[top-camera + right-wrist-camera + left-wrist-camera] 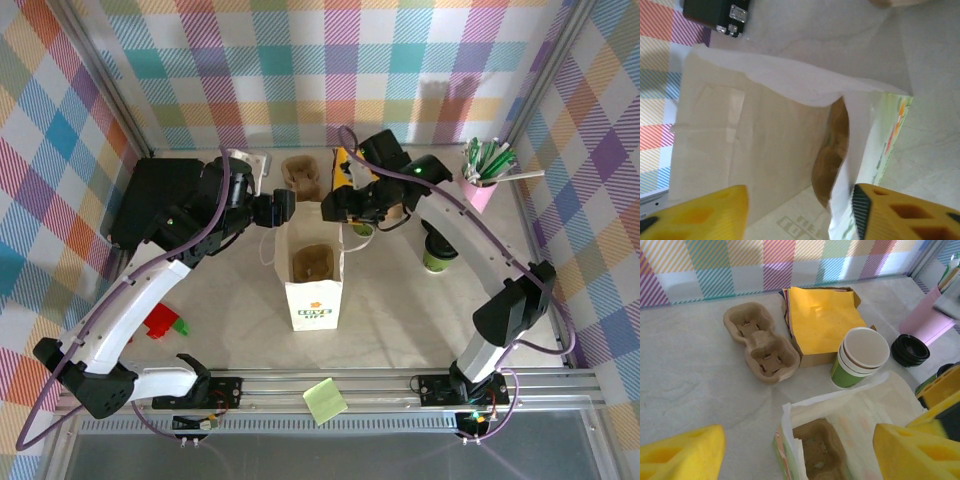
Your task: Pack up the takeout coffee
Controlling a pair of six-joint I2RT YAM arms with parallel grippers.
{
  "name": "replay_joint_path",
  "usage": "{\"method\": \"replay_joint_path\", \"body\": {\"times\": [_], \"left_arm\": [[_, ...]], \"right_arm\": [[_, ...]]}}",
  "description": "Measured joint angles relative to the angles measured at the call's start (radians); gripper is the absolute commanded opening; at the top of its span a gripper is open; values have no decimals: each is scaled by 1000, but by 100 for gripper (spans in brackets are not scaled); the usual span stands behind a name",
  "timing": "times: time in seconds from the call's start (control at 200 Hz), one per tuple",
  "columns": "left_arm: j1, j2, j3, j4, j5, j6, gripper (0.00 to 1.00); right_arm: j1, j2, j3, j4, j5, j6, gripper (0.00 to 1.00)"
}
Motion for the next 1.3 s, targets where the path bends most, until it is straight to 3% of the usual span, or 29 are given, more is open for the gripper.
{"method": "replay_joint_path", "body": {"times": [0.245,0.415,0.765,1.06,1.3], "left_arm": [[0,1,11,-5,31,29,77],[0,-10,11,-4,45,47,76],[0,-112,11,0,61,85,77],[0,-121,11,-2,97,108,76],[0,-77,57,-55,154,99,70]], "right_arm": [[25,35,-32,3,84,35,22],[40,-24,-107,79,126,64,6],[171,-249,-253,300,252,116,6],[195,-227,-241,306,325,205,6],[192,-141,-179,274,336,345,6]]}}
